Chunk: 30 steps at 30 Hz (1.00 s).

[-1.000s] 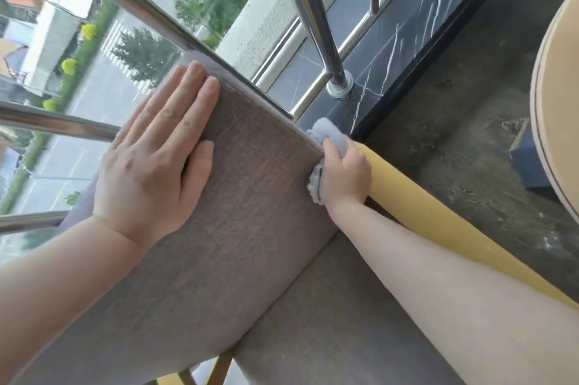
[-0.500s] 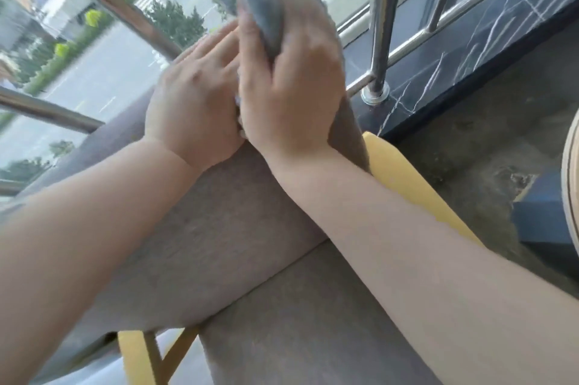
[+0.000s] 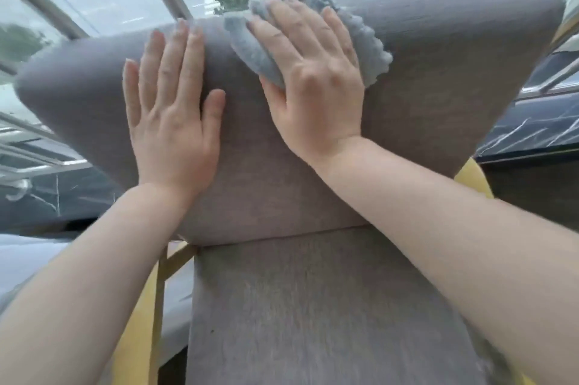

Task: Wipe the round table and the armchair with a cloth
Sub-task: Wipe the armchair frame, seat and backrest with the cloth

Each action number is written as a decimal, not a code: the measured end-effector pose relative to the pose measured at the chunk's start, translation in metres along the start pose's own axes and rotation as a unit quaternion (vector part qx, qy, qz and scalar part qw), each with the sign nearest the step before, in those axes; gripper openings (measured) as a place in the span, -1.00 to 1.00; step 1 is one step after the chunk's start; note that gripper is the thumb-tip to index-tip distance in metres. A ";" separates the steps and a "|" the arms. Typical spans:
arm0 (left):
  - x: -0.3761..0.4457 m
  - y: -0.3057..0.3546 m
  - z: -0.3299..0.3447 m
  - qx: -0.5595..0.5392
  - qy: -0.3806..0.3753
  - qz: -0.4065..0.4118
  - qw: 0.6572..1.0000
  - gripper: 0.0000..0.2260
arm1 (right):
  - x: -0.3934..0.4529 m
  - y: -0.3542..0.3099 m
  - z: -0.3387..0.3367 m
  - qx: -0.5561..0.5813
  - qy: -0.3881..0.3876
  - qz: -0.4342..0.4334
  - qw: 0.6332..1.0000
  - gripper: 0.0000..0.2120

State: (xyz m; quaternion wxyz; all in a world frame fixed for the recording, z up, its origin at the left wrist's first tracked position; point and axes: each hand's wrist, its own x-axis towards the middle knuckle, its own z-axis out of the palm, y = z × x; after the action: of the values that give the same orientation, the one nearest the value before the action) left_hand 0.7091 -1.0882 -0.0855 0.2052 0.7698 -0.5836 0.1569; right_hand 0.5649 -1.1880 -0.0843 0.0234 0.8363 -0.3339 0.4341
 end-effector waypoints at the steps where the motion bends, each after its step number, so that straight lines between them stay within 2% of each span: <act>1: -0.006 -0.017 -0.006 -0.002 0.000 -0.025 1.000 -0.51 | 0.001 0.005 -0.002 -0.010 -0.020 -0.061 0.998 -0.67; 2: -0.013 -0.031 -0.010 -0.005 0.000 -0.045 0.999 -0.51 | 0.004 0.016 -0.005 -0.032 -0.022 -0.098 0.994 -0.68; 3: -0.018 -0.042 -0.013 -0.009 0.005 -0.060 0.998 -0.50 | 0.009 0.025 -0.007 -0.035 -0.004 -0.083 0.996 -0.70; 5: -0.028 -0.053 -0.015 -0.024 0.014 -0.084 0.996 -0.48 | 0.017 0.009 -0.001 -0.037 0.058 0.090 0.994 -0.69; 6: -0.031 -0.054 -0.014 -0.036 0.017 -0.093 0.995 -0.47 | 0.018 -0.017 0.011 -0.043 0.078 0.147 0.985 -0.69; 7: -0.033 -0.054 -0.012 -0.048 0.023 -0.101 0.993 -0.47 | 0.018 -0.049 0.028 -0.035 0.071 0.141 0.987 -0.68; 9: -0.034 -0.055 -0.011 -0.072 0.045 -0.121 0.989 -0.49 | 0.016 -0.101 0.050 0.029 -0.014 -0.001 0.999 -0.67; 11: -0.033 -0.060 -0.012 -0.092 0.058 -0.145 0.983 -0.48 | 0.029 -0.099 0.049 0.057 -0.089 -0.126 0.986 -0.66; 12: -0.033 -0.064 -0.013 -0.100 0.050 -0.149 0.982 -0.46 | 0.037 -0.086 0.046 0.035 -0.094 -0.155 0.983 -0.65; 13: -0.034 -0.068 -0.013 -0.107 0.044 -0.148 0.982 -0.44 | 0.041 -0.072 0.043 0.018 -0.083 -0.139 0.987 -0.64; 14: -0.035 -0.073 -0.014 -0.114 0.043 -0.145 0.982 -0.42 | 0.041 -0.065 0.042 0.013 -0.059 -0.083 0.995 -0.63; 16: -0.041 -0.082 -0.013 -0.133 0.046 -0.140 0.980 -0.40 | 0.026 -0.089 0.047 -0.001 0.004 0.044 0.999 -0.63; 17: -0.046 -0.085 -0.010 -0.144 0.046 -0.139 0.979 -0.40 | 0.016 -0.110 0.057 -0.004 0.023 0.062 0.998 -0.63; 18: -0.052 -0.089 -0.008 -0.156 0.045 -0.139 0.977 -0.39 | 0.009 -0.130 0.065 0.005 0.015 0.029 0.999 -0.63; 19: -0.059 -0.092 -0.005 -0.168 0.041 -0.139 0.975 -0.38 | 0.006 -0.143 0.070 0.025 -0.024 -0.046 0.998 -0.64; 21: -0.074 -0.098 0.000 -0.183 0.020 -0.136 0.973 -0.34 | 0.024 -0.136 0.066 0.029 -0.109 -0.223 0.968 -0.66; 22: -0.083 -0.100 0.003 -0.182 0.010 -0.139 0.973 -0.31 | 0.038 -0.124 0.062 0.014 -0.124 -0.269 0.955 -0.65; 23: -0.093 -0.103 0.005 -0.177 -0.002 -0.147 0.973 -0.28 | 0.052 -0.114 0.058 0.002 -0.136 -0.265 0.955 -0.65; 25: -0.117 -0.108 0.011 -0.166 -0.041 -0.172 0.970 -0.25 | 0.063 -0.111 0.056 0.016 -0.133 -0.127 0.983 -0.62; 26: -0.131 -0.109 0.015 -0.160 -0.060 -0.182 0.968 -0.24 | 0.057 -0.122 0.058 0.031 -0.122 -0.096 0.987 -0.58; 27: -0.145 -0.111 0.019 -0.152 -0.075 -0.189 0.967 -0.25 | 0.046 -0.138 0.063 0.034 -0.125 -0.133 0.983 -0.58; 28: -0.159 -0.111 0.023 -0.143 -0.086 -0.192 0.967 -0.26 | 0.035 -0.149 0.072 0.039 -0.149 -0.224 0.962 -0.62; 30: -0.182 -0.111 0.032 -0.136 -0.112 -0.205 0.963 -0.30 | 0.024 -0.162 0.086 0.042 -0.221 -0.406 0.886 -0.71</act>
State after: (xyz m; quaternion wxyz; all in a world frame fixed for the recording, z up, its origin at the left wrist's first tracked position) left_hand 0.7675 -0.9265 -0.2151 0.2689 0.8507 -0.4481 -0.0565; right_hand 0.7294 -1.1034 -0.0787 0.0877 0.9733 0.0568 0.2042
